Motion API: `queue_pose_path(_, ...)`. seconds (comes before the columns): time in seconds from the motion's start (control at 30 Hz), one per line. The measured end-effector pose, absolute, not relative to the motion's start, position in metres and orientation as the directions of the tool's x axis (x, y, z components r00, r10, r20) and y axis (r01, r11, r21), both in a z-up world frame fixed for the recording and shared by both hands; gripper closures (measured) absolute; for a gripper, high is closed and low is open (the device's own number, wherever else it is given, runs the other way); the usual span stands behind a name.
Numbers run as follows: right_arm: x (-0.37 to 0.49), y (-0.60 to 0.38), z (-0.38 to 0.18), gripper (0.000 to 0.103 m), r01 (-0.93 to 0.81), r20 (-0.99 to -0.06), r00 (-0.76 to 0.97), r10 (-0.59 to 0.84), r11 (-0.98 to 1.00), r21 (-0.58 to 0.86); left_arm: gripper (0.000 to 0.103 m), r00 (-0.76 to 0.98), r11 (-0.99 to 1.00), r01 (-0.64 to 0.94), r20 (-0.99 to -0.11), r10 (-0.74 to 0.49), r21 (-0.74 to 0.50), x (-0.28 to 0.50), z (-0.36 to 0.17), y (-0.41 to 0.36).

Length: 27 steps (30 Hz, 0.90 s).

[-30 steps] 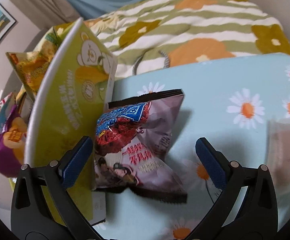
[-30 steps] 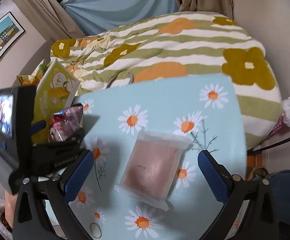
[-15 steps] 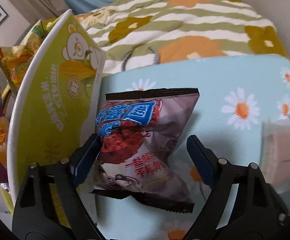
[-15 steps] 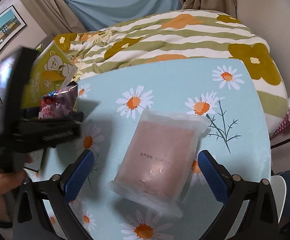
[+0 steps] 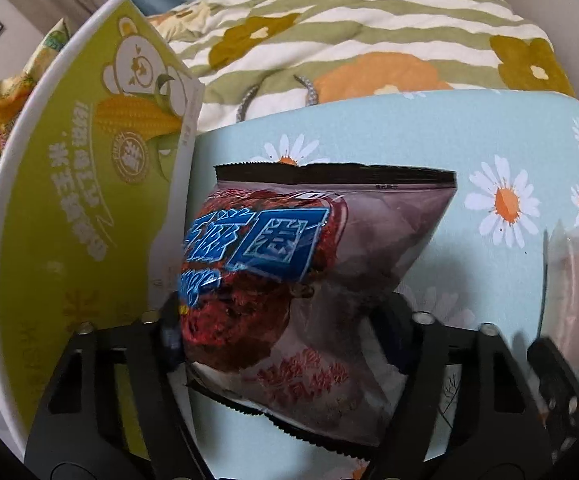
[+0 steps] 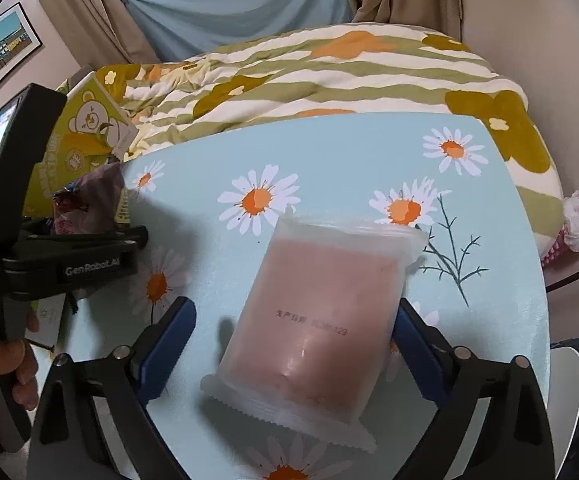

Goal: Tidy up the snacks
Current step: 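Grasp the red-blue bag with the left gripper while the right grasps the pink cake pack, then carry both items into the box and open both grippers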

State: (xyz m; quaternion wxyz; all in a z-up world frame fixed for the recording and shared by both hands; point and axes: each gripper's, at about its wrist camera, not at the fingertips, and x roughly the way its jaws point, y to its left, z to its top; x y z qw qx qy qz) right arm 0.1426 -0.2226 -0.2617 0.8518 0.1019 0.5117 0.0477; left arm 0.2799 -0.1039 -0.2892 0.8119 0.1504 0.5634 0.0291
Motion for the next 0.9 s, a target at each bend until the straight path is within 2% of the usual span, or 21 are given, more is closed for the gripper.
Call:
queue_pose_path(0.23, 0.148, -0.22, -0.262, 0.022, 0.038, -0.861, 0.488, 0.144, 0.982, 0.185, 0.042, 0.375, 0.967, 0.129, -0.913, 0.16, 0.222, 0.268, -0.275, -0.103)
queue_pose_path(0.3, 0.15, -0.217, -0.262, 0.03, 0.029, -0.863, 0.491, 0.12, 0.988, 0.153, 0.042, 0.393, 0.967, 0.135, -0.907, 0.15, 0.218, 0.263, -0.266, -0.106)
queue_pose_path(0.33, 0.151, -0.216, -0.262, 0.039, 0.021, -0.863, 0.492, 0.113, 0.99, 0.142, 0.042, 0.399, 0.967, 0.137, -0.905, 0.146, 0.217, 0.261, -0.262, -0.107)
queue_pose_path(0.37, 0.152, -0.215, -0.262, 0.043, 0.006, -0.862, 0.493, 0.114, 0.991, 0.134, 0.042, 0.403, 0.967, 0.139, -0.904, 0.142, 0.214, 0.26, -0.258, -0.107)
queue_pose_path(0.63, 0.152, -0.223, -0.249, 0.045, -0.017, -0.853, 0.487, 0.189, 0.978, 0.207, 0.042, 0.468, 0.979, 0.117, -0.879, 0.094, 0.167, 0.241, -0.21, -0.095)
queue_pose_path(0.9, 0.153, -0.192, -0.182, 0.046, -0.136, -0.791, 0.543, 0.282, 0.959, 0.248, 0.042, 0.581, 0.995, 0.053, -0.813, 0.038, 0.084, 0.218, -0.124, -0.055)
